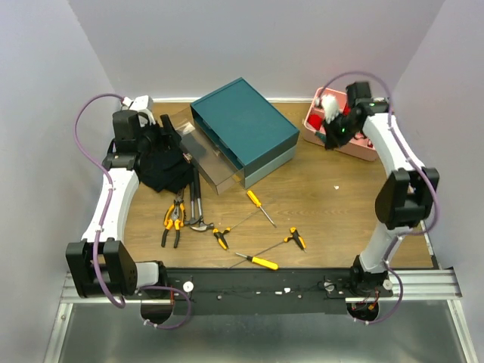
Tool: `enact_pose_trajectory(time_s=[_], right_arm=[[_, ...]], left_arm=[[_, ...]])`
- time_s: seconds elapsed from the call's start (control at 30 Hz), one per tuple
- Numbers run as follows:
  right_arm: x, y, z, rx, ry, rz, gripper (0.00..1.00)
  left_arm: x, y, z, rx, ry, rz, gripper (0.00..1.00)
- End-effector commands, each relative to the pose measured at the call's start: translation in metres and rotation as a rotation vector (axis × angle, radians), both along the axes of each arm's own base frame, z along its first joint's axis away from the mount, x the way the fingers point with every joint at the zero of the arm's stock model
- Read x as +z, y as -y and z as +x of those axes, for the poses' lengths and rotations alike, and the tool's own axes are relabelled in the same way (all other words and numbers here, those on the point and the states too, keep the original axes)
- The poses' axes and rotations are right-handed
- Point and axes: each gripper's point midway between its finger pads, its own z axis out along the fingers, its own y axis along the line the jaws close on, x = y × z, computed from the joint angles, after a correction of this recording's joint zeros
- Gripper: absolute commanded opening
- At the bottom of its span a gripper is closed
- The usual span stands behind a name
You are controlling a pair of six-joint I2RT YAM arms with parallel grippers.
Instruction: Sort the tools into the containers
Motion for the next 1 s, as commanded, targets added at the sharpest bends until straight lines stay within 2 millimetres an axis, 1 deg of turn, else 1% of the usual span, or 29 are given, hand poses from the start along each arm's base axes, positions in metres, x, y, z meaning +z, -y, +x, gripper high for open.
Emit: enact_pose_trajectory(time_s=[0.0,0.03,0.07,0.1,0.13,0.17,0.2,0.23,0.27,0.3,0.33,0.37,0.43,0.47,0.5,0.53,0.57,0.6,0.63,0.67,0.7,0.77,0.8,0.83,0.87,0.93,0.97], right_arm=[[0.146,-0.037,0.007,-0.161,0.267,0.235,0.01],[0.163,-0.052,0.003,-0.125,0.291,0.286,0.01],[0.174,-0.078,-0.005,-0.088,0.277,0.336,0.01],[0.193,-0.094,-0.004,-0.060,0.298,0.384,0.01],[0.200,-0.114,-0.010,-0.023,0.273,0.445,0.01],[0.210,-0.141,-0.015,-0.005,0.262,0.511,0.01],[0.215,-0.156,-0.016,0.011,0.259,0.546,0.01],[0.219,-0.173,-0.018,0.036,0.248,0.580,0.01],[0.223,-0.202,-0.028,0.085,0.230,0.606,0.01],[0.224,-0.217,-0.031,0.107,0.217,0.621,0.01],[0.223,-0.236,-0.029,0.137,0.212,0.628,0.01],[0.222,-0.261,-0.042,0.184,0.187,0.640,0.01],[0.215,-0.286,-0.047,0.204,0.150,0.657,0.01],[0.205,-0.305,-0.053,0.225,0.119,0.658,0.01],[0.199,-0.315,-0.055,0.230,0.100,0.657,0.01],[0.193,-0.323,-0.057,0.238,0.089,0.654,0.01],[0.180,-0.337,-0.061,0.253,0.064,0.642,0.01],[0.175,-0.344,-0.062,0.249,0.051,0.640,0.01],[0.170,-0.348,-0.062,0.244,0.046,0.633,0.01],[0.164,-0.357,-0.066,0.252,0.029,0.629,0.01],[0.154,-0.362,-0.065,0.251,0.010,0.622,0.01],[0.142,-0.370,-0.069,0.229,-0.042,0.624,0.01],[0.128,-0.372,-0.070,0.203,-0.085,0.614,0.04],[0.121,-0.374,-0.071,0.196,-0.109,0.612,0.12],[0.115,-0.374,-0.074,0.190,-0.134,0.606,0.30],[0.105,-0.375,-0.078,0.194,-0.166,0.597,0.47],[0.106,-0.375,-0.081,0.204,-0.169,0.597,0.60]], left_arm=[[0.003,-0.021,-0.010,0.206,-0.008,-0.070,0.88],[0.003,-0.024,-0.014,0.227,-0.013,-0.066,0.88],[-0.002,-0.026,-0.018,0.244,-0.031,-0.067,0.88],[-0.006,-0.029,-0.025,0.268,-0.058,-0.057,0.88],[-0.011,-0.037,-0.028,0.308,-0.075,-0.036,0.88],[-0.016,-0.038,-0.033,0.319,-0.097,-0.029,0.88],[-0.022,-0.044,-0.040,0.347,-0.127,-0.003,0.88],[-0.024,-0.051,-0.044,0.375,-0.134,0.019,0.89],[-0.028,-0.052,-0.048,0.373,-0.146,0.041,0.88],[-0.032,-0.054,-0.053,0.349,-0.160,0.089,0.88],[-0.031,-0.056,-0.056,0.333,-0.157,0.122,0.88],[-0.034,-0.058,-0.059,0.316,-0.161,0.155,0.88],[-0.031,-0.062,-0.065,0.266,-0.144,0.235,0.88],[-0.035,-0.063,-0.069,0.257,-0.151,0.257,0.88],[-0.034,-0.064,-0.072,0.249,-0.144,0.273,0.88],[-0.028,-0.065,-0.076,0.242,-0.122,0.288,0.89],[-0.030,-0.065,-0.080,0.236,-0.118,0.293,0.89],[-0.029,-0.062,-0.082,0.222,-0.112,0.286,0.89],[-0.024,-0.060,-0.085,0.215,-0.089,0.279,0.89],[-0.023,-0.059,-0.087,0.208,-0.085,0.271,0.89],[-0.022,-0.054,-0.089,0.188,-0.080,0.254,0.89],[-0.019,-0.058,-0.090,0.204,-0.075,0.243,0.89],[-0.020,-0.055,-0.091,0.189,-0.082,0.227,0.89],[-0.020,-0.054,-0.091,0.184,-0.088,0.220,0.89],[-0.019,-0.055,-0.090,0.185,-0.087,0.219,0.89],[-0.017,-0.056,-0.088,0.189,-0.084,0.213,0.89],[-0.013,-0.056,-0.086,0.191,-0.075,0.211,0.89]])
